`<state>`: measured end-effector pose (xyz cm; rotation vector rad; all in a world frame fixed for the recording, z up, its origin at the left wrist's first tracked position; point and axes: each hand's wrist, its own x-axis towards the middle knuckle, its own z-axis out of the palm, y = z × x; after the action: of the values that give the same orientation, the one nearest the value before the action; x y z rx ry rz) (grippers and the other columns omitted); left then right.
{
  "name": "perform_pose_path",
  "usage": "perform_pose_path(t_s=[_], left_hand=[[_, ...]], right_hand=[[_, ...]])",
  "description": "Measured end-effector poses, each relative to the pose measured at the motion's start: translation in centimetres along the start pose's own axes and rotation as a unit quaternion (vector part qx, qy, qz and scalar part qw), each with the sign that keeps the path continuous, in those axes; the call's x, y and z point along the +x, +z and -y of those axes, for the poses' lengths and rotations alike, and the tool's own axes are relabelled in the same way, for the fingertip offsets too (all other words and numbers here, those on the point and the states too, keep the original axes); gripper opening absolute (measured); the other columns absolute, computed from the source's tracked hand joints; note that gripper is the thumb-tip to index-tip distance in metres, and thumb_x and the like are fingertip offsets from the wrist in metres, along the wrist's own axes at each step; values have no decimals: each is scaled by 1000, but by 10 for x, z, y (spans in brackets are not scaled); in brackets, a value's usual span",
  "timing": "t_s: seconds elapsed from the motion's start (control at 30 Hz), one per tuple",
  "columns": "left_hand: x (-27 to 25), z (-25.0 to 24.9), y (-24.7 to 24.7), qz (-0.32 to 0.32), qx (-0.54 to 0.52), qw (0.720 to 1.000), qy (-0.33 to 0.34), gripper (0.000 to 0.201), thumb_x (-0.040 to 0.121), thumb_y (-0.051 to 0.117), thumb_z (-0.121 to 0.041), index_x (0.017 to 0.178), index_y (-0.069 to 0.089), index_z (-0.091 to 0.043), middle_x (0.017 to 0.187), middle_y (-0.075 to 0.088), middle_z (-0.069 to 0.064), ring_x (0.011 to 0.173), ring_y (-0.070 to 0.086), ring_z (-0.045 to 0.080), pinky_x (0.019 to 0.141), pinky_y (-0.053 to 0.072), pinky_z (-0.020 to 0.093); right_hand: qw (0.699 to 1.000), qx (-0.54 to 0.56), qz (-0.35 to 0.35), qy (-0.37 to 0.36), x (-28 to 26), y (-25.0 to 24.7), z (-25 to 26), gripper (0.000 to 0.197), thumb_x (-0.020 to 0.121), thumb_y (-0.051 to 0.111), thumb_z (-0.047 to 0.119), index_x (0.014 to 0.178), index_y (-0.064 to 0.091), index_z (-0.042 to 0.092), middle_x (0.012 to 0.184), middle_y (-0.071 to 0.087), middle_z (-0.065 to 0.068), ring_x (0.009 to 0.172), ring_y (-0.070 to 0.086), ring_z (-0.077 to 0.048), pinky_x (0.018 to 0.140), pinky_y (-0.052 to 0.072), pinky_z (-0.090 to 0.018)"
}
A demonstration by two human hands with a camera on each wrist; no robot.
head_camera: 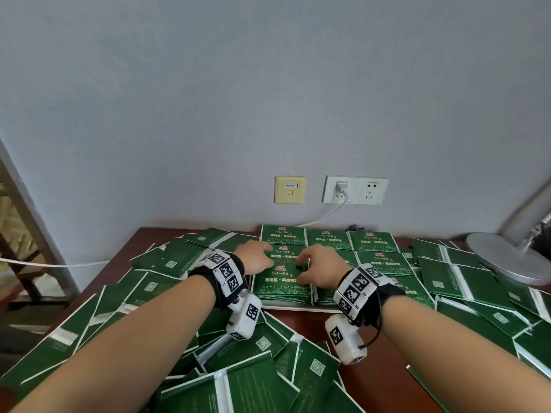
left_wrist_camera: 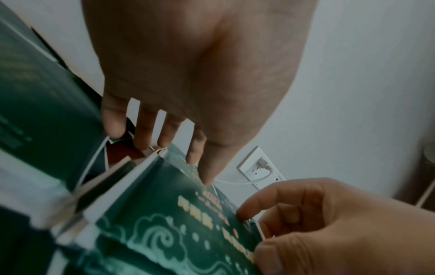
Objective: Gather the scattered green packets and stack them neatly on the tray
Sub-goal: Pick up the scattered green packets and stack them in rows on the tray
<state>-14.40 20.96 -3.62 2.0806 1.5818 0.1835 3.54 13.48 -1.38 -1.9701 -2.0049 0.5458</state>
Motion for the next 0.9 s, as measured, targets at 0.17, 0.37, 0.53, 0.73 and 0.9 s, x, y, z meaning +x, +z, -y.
perform_pose_path(t_s=[0.17, 0.37, 0.53, 0.73, 0.9], left_hand=[[-5, -1, 1, 17, 45, 999, 24, 65, 86, 68, -47, 144, 46, -31, 153, 39, 5, 142, 29, 35, 113, 33, 45], [-7, -7, 6, 42, 131, 990, 15, 67, 89, 60, -52, 149, 38, -33, 157, 27, 9, 142, 23, 41, 113, 31, 48], [-13, -11, 4, 11, 153, 988, 2, 67, 89, 59, -54, 149, 37, -34, 157, 28, 6, 143, 24, 37, 113, 31, 53], [-31, -27, -6, -27, 126, 992, 12, 56, 88, 62, -48, 141, 48, -32, 151, 39, 6, 138, 33, 35, 111, 35, 50], [-54, -62, -6, -78, 62, 993, 67, 41, 89, 59, -34, 128, 59, -26, 134, 57, 6, 116, 57, 28, 98, 48, 43]], right_hand=[[996, -86, -2, -11, 1, 3, -4, 41, 75, 76, 29, 114, 67, 23, 113, 61, 2, 100, 60, -19, 85, 49, -29], [991, -124, 9, -50, -2, 9, -9, 38, 79, 73, 41, 115, 68, 28, 100, 47, 4, 102, 52, -20, 86, 45, -31], [994, -100, 3, -47, -7, 6, -10, 36, 81, 71, 42, 115, 68, 29, 112, 50, 0, 111, 48, -23, 94, 43, -36], [996, -67, -19, -52, -34, -25, -12, 36, 87, 65, 29, 122, 64, 19, 112, 58, -4, 109, 51, -13, 98, 41, -29], [997, -45, -55, -41, -68, -51, -22, 35, 86, 65, 23, 120, 67, 16, 125, 63, -6, 109, 59, -19, 86, 40, -22]])
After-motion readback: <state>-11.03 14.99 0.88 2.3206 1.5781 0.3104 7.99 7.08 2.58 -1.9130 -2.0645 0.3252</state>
